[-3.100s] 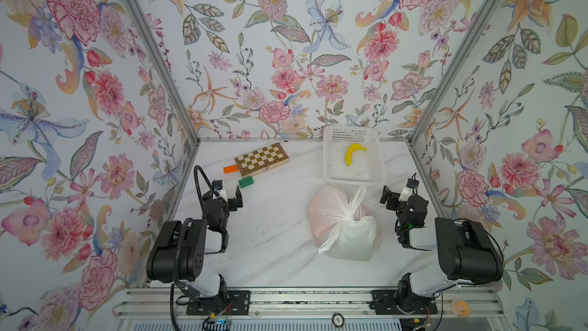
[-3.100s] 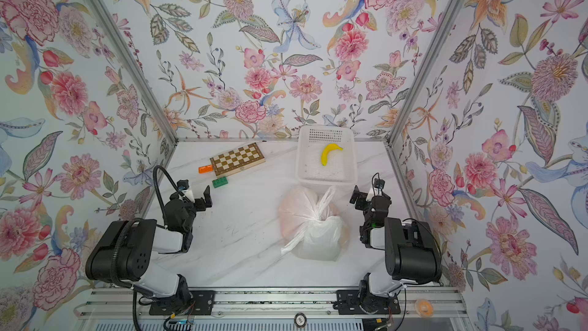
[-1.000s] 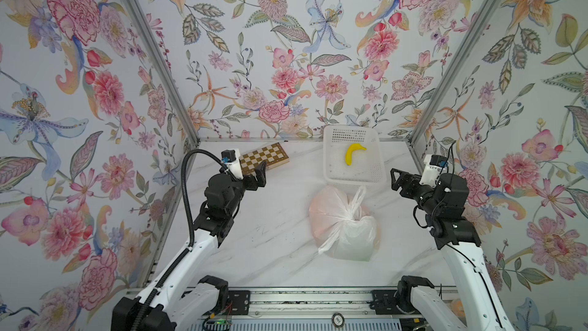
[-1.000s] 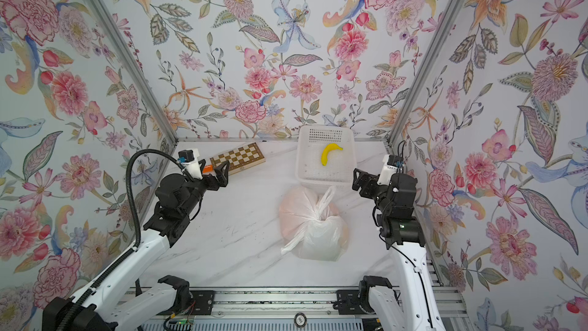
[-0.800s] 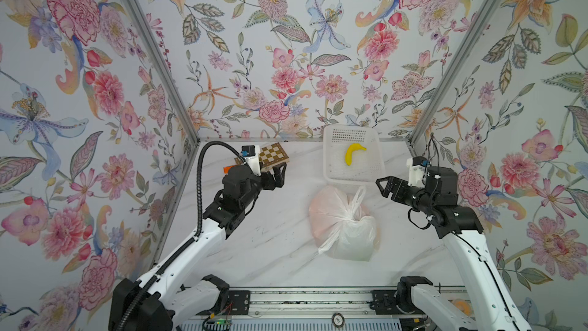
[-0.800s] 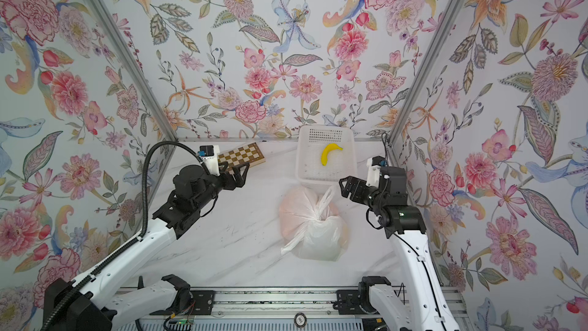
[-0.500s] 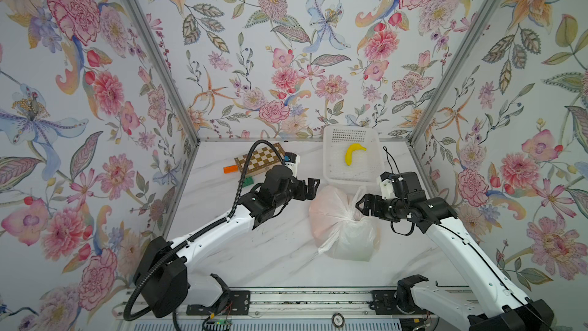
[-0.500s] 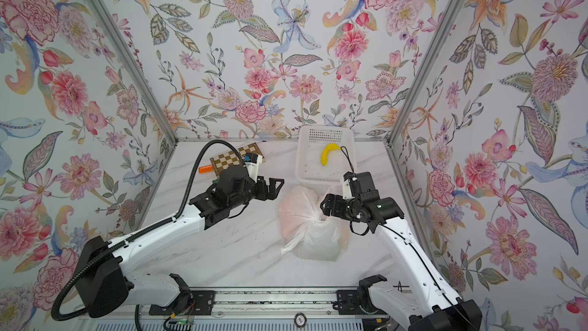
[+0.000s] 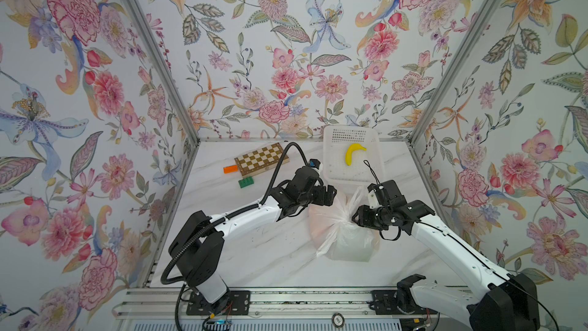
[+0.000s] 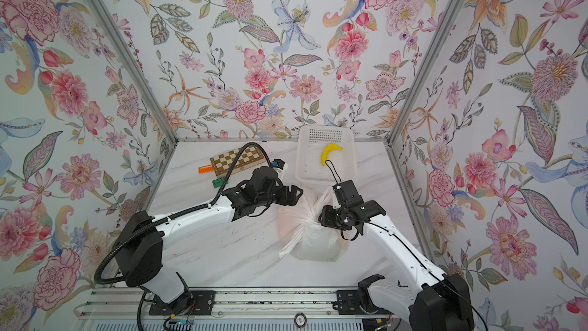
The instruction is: Untie the knot of the plastic bag and take out the fruit
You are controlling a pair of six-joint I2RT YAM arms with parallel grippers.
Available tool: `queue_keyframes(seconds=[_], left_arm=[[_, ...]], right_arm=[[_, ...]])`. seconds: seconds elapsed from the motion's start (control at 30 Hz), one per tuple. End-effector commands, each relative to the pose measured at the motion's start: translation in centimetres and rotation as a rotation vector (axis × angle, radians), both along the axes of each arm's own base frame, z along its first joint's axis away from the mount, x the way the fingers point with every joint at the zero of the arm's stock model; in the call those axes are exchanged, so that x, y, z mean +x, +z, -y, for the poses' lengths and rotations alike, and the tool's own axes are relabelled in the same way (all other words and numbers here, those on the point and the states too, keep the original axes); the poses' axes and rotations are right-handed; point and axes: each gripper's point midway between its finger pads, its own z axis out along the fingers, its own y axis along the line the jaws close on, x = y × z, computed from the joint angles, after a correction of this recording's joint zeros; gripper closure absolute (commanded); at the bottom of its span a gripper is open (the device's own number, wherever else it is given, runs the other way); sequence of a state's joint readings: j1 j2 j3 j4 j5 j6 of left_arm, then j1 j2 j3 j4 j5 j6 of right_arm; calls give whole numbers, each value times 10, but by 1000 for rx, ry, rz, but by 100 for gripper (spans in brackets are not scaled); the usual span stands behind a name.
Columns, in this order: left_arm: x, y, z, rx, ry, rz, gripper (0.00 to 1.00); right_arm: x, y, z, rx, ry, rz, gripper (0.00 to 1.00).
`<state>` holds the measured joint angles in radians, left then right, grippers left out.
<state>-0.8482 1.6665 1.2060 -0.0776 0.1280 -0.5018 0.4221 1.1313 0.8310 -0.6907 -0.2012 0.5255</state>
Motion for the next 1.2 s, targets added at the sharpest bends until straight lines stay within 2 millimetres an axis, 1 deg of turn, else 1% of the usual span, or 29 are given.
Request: queue_keyframes(seconds=[0.0,0.07,0.23,0.33,0.47,0.53,0.63,0.67,0.87,1.03,1.17], left_arm=[[-14,-11,21,44,-88,-27,13],[-18,-22,28,67,-94,-44,17],[-27,-36,42,104,-105,-48,25],[-28,-46,44,127,-102,-58,29],[-28,-58,40,163,-92,-62,38],[-29,-61,38,168,-93,-64,46],[-30,-55,42,134,-107,-57,64],[-30,-53,42,125,-105,-54,72],[-17,-39,34,123,-65,-13,100],[-4,-29,19,121,-33,12,100],[6,-24,1,128,5,26,100]], right_arm=[[-2,-10,-8,17,6,-12,60],[-4,-15,-9,18,-3,-19,62],[-7,-21,-11,39,-8,-12,76],[-8,-23,-12,43,-6,-4,80],[-7,-22,-14,56,-6,23,86],[-6,-23,-12,52,-18,37,92],[-5,-22,-7,35,-38,58,98],[-5,-22,-5,31,-41,66,99],[-4,-17,0,22,-52,100,100],[-2,-14,6,1,-74,120,100],[0,-13,12,-3,-97,126,100]])
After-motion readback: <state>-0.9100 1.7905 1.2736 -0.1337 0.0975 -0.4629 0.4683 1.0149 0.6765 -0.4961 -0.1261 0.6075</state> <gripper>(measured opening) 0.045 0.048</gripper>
